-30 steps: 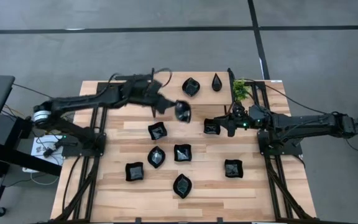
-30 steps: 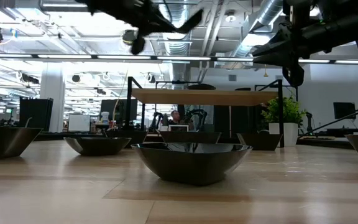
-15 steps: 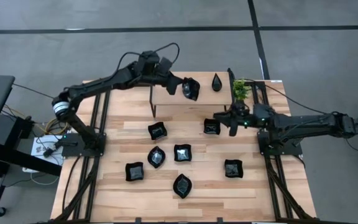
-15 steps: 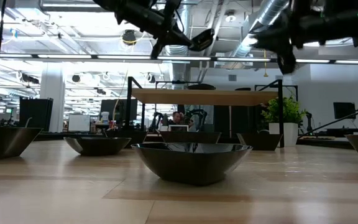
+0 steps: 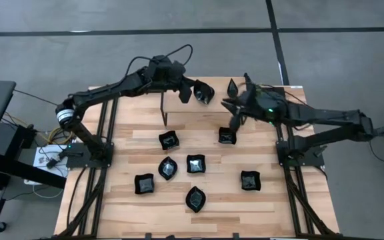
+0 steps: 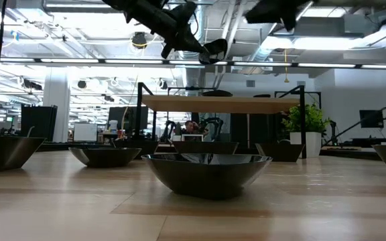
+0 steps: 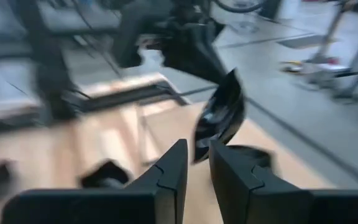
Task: Pick & Place Mini shaped plates
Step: Stack the leaf-shaped plate on top of the leaf-shaped plates on the shelf
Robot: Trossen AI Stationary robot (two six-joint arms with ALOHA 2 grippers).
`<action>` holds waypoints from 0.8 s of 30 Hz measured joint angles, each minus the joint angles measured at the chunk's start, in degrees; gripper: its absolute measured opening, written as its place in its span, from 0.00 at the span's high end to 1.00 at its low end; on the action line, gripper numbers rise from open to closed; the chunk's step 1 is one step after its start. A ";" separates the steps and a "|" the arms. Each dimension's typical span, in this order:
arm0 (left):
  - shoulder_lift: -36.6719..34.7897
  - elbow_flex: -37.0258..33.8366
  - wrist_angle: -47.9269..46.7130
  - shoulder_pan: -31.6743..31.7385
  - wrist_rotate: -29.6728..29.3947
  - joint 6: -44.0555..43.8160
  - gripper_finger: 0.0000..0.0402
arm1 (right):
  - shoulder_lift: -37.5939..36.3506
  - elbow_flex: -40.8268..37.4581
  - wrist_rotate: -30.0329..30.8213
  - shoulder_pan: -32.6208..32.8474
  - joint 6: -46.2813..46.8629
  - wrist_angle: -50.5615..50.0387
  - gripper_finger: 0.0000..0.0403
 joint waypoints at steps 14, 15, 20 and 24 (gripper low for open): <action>-1.69 0.00 -0.19 -3.74 -12.02 8.02 0.99 | 23.50 31.99 15.78 -0.47 -11.58 -27.17 0.84; -2.16 0.00 -0.17 -4.00 -12.70 8.20 0.99 | 24.37 33.18 15.75 -0.68 -11.80 -27.10 0.84; -4.42 0.00 -0.12 -4.84 -15.25 9.79 0.99 | 28.56 38.01 15.78 -2.08 -12.98 -29.31 0.84; -5.83 0.00 -0.29 -4.86 -15.49 10.10 0.99 | 30.20 40.16 15.93 -2.48 -14.23 -29.48 0.84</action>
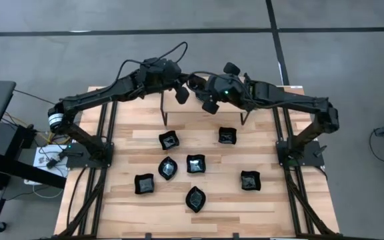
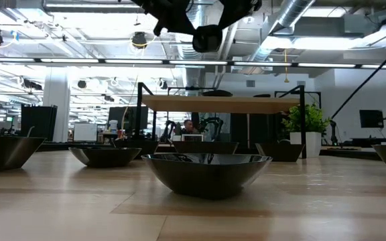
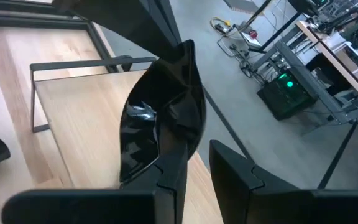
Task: Pick & Place Mini shaped plates
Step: Stack the leaf-shaped plate on top of the leaf-shaped plates on the shelf
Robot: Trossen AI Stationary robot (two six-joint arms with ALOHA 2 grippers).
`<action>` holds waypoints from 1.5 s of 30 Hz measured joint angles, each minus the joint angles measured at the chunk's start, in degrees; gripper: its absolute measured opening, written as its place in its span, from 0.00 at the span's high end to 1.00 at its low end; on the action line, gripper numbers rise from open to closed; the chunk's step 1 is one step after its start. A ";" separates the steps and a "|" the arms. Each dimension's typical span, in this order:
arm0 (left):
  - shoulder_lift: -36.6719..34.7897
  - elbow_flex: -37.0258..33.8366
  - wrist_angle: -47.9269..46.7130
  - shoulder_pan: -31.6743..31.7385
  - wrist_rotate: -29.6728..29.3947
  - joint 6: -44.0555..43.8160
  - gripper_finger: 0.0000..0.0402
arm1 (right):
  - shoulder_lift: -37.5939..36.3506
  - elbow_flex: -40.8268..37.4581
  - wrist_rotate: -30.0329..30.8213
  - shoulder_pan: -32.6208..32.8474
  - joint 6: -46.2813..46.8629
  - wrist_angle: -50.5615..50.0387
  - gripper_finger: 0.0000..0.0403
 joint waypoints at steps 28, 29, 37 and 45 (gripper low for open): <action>0.01 0.00 -0.64 -1.09 -1.88 2.31 0.99 | 0.25 0.55 -4.10 -2.16 -3.73 7.22 0.84; 0.01 0.00 -0.64 -1.07 -1.91 2.31 0.99 | 0.25 0.55 -5.19 -2.46 -3.69 7.53 0.84; 0.06 -0.02 -0.53 -1.07 -1.91 2.33 0.99 | 0.27 0.55 -9.63 -4.43 -3.29 7.56 0.84; 0.08 -0.04 -0.30 -1.44 -1.93 2.33 0.99 | 0.27 0.55 -13.77 -5.81 -3.10 7.31 0.84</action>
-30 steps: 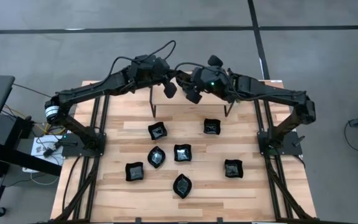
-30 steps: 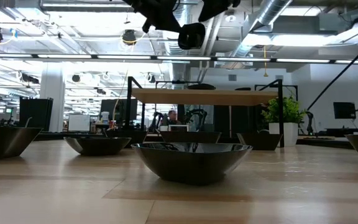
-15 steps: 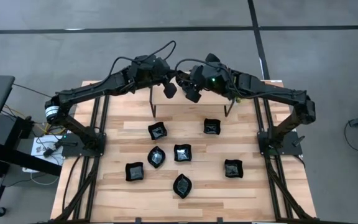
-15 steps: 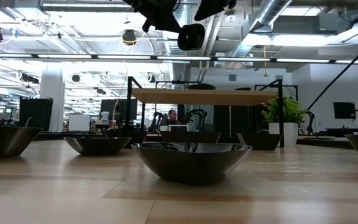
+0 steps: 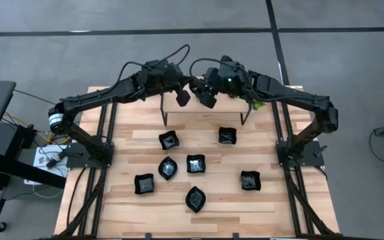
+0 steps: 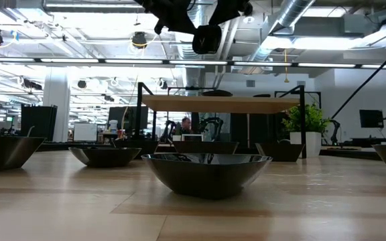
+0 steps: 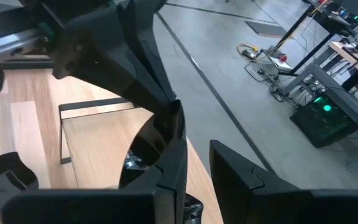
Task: Pick & Place Mini shaped plates
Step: Stack the leaf-shaped plate on top of the leaf-shaped plates on the shelf
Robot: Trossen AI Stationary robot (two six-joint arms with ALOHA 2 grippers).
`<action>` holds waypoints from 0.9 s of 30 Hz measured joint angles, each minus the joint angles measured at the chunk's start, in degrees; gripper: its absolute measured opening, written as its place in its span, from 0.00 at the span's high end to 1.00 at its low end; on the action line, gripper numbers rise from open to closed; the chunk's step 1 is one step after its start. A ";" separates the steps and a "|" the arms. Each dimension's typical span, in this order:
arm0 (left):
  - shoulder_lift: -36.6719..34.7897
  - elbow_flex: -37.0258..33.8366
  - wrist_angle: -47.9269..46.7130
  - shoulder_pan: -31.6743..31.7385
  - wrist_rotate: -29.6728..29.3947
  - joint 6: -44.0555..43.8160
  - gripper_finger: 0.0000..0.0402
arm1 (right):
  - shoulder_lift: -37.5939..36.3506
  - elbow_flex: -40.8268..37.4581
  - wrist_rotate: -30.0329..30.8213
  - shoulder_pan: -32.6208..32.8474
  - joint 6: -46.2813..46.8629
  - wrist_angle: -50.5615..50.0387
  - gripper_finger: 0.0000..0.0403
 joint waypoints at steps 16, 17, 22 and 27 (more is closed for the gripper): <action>2.84 -0.13 0.89 0.06 -0.64 0.00 0.99 | 0.02 -0.02 -0.20 -0.45 -0.20 -2.87 0.84; 2.84 -0.13 1.05 0.06 -0.63 0.00 0.99 | 0.02 -0.02 -0.20 -0.46 -0.20 -3.19 0.84; 2.73 -0.13 1.46 0.06 -0.62 0.17 0.99 | 0.02 -0.02 -0.21 -0.60 -0.15 -3.28 0.84; 2.73 -0.13 1.61 -0.14 -0.61 0.17 0.99 | 0.69 -0.02 -0.35 -0.66 -0.04 -4.17 0.84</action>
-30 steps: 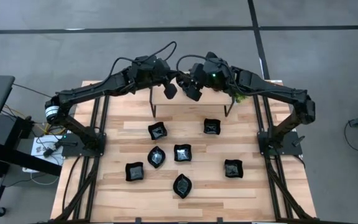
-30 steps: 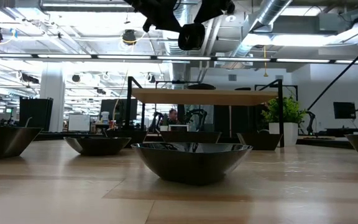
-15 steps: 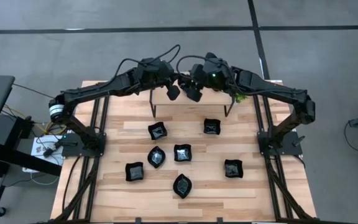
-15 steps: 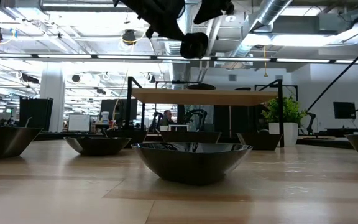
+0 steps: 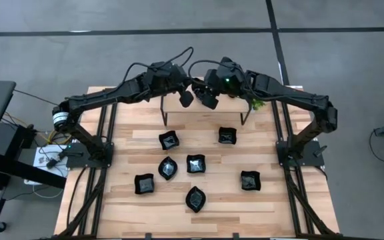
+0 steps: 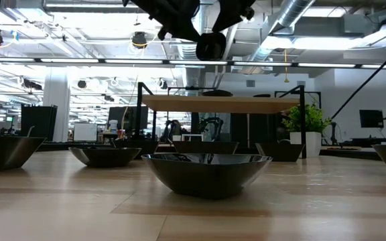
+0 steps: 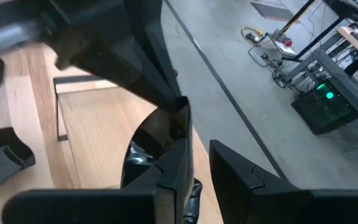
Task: Pick & Place Mini shaped plates
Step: Stack the leaf-shaped plate on top of the leaf-shaped plates on the shelf
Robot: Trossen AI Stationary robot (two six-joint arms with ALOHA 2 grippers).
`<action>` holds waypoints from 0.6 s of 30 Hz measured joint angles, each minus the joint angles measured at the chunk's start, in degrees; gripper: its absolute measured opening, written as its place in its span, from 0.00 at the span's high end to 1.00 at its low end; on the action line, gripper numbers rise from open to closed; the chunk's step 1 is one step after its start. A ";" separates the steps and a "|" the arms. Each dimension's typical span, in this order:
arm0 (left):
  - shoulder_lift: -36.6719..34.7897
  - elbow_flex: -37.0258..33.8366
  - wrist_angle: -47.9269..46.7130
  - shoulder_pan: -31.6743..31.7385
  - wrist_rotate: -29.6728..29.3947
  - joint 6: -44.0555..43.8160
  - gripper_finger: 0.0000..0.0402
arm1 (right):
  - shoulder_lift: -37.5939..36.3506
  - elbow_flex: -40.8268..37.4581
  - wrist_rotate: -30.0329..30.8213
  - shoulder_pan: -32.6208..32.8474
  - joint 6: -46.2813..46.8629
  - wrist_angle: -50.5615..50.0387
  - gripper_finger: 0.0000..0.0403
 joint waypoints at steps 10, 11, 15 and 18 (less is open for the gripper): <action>-0.09 0.00 0.00 -0.24 0.11 -0.01 0.99 | 1.98 -0.04 1.71 0.32 -2.79 -0.60 0.84; -0.09 0.00 0.00 -0.24 0.11 -0.02 0.99 | 1.93 -0.02 2.21 0.43 -2.84 -0.69 0.84; -0.09 0.00 0.00 -0.22 0.09 -0.02 0.99 | 1.73 0.86 2.28 0.41 -2.99 -1.02 0.84; -0.09 0.00 -0.02 -0.24 0.09 -0.02 0.99 | 1.73 1.43 2.31 0.32 -3.02 -1.08 0.84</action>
